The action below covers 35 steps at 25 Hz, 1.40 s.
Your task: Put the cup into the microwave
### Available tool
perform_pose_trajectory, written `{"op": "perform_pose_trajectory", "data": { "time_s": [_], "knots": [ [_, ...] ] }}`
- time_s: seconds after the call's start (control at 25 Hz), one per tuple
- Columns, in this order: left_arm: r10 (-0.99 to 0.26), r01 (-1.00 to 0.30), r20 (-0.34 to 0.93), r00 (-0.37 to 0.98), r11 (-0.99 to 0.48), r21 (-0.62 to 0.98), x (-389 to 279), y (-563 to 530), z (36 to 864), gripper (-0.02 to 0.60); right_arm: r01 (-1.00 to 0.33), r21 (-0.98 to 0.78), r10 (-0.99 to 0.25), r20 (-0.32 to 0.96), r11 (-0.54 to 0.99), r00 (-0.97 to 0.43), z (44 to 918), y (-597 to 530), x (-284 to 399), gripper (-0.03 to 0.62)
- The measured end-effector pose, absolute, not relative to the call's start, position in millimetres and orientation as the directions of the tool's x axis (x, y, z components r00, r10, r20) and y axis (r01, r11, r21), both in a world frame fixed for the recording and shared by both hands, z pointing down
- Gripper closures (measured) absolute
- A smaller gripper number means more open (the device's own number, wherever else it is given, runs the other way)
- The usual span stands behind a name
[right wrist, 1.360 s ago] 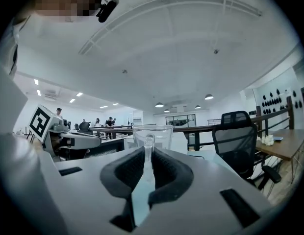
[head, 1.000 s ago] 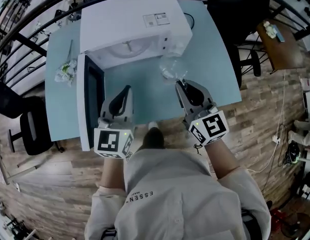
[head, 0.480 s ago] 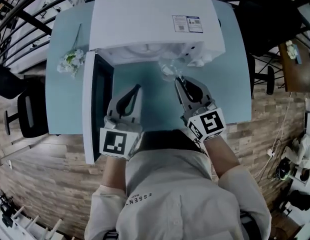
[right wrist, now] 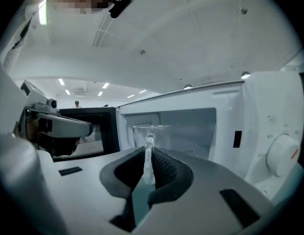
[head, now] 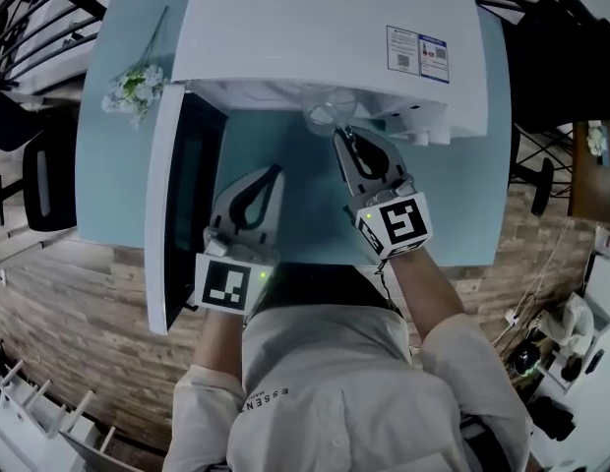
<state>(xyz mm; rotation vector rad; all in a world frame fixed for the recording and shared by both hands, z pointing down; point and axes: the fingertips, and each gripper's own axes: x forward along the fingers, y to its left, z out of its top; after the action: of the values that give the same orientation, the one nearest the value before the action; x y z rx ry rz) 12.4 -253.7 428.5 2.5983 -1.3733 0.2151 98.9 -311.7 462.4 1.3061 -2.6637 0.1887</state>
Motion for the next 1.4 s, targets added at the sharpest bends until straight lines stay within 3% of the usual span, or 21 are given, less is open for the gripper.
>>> {"op": "perform_pose_trajectory", "data": {
  "time_s": [1.4],
  "knots": [
    [-0.811, -0.844, 0.26, 0.525, -0.535, 0.036, 10, -272, 457, 0.58, -0.837, 0.004, -0.831, 0.123, 0.547, -0.543, 506, -395, 85, 0.553]
  ]
}}
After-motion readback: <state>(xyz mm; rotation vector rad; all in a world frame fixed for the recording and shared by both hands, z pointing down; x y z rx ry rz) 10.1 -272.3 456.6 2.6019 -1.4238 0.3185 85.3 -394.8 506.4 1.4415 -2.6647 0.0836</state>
